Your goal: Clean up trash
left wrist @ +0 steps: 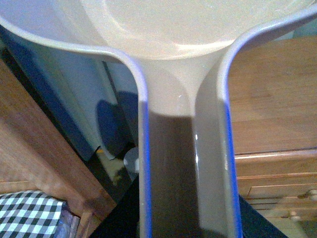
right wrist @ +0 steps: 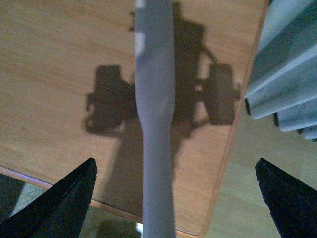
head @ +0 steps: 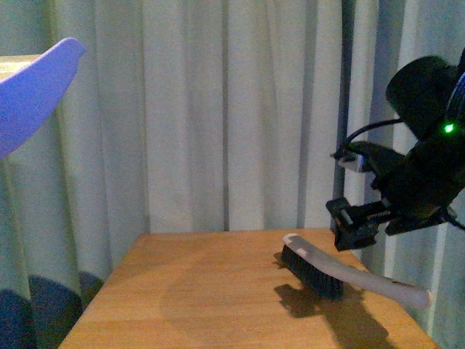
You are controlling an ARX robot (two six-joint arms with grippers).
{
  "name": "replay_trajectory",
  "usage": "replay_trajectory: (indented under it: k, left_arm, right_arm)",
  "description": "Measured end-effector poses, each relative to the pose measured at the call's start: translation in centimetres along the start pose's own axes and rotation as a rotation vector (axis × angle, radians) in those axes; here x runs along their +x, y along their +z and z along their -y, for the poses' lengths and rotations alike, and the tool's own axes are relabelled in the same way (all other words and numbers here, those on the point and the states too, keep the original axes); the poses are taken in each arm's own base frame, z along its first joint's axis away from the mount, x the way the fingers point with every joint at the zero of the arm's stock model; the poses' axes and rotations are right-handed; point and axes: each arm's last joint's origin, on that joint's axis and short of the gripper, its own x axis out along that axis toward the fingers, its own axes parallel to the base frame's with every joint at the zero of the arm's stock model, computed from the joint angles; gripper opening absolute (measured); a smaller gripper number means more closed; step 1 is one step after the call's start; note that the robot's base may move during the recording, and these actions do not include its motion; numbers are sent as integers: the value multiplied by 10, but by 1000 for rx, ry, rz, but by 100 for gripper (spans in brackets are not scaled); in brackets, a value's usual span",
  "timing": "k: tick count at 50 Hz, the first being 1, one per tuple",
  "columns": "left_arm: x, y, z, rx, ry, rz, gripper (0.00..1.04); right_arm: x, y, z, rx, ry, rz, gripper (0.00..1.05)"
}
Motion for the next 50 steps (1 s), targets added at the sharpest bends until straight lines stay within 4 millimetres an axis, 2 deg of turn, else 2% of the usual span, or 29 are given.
replay_trajectory:
  k: [4,11,29,39,47,50]
  left_arm:
    - [0,0,0,0,0,0,24]
    - [0,0,0,0,0,0,24]
    - [0,0,0,0,0,0,24]
    - [0,0,0,0,0,0,24]
    - [0,0,0,0,0,0,24]
    - [0,0,0,0,0,0,24]
  right_arm:
    - [16,-6,-5,8,1,-40,97]
    - [28,-12,-9,23,1,-66,97]
    - [48,-35,-11,77,17,-106,97]
    - [53,-41,-6,98,3,-104,97]
    - [54,-43,-1,109,-19,-93,78]
    - [54,-43,1,111,-27,-91,68]
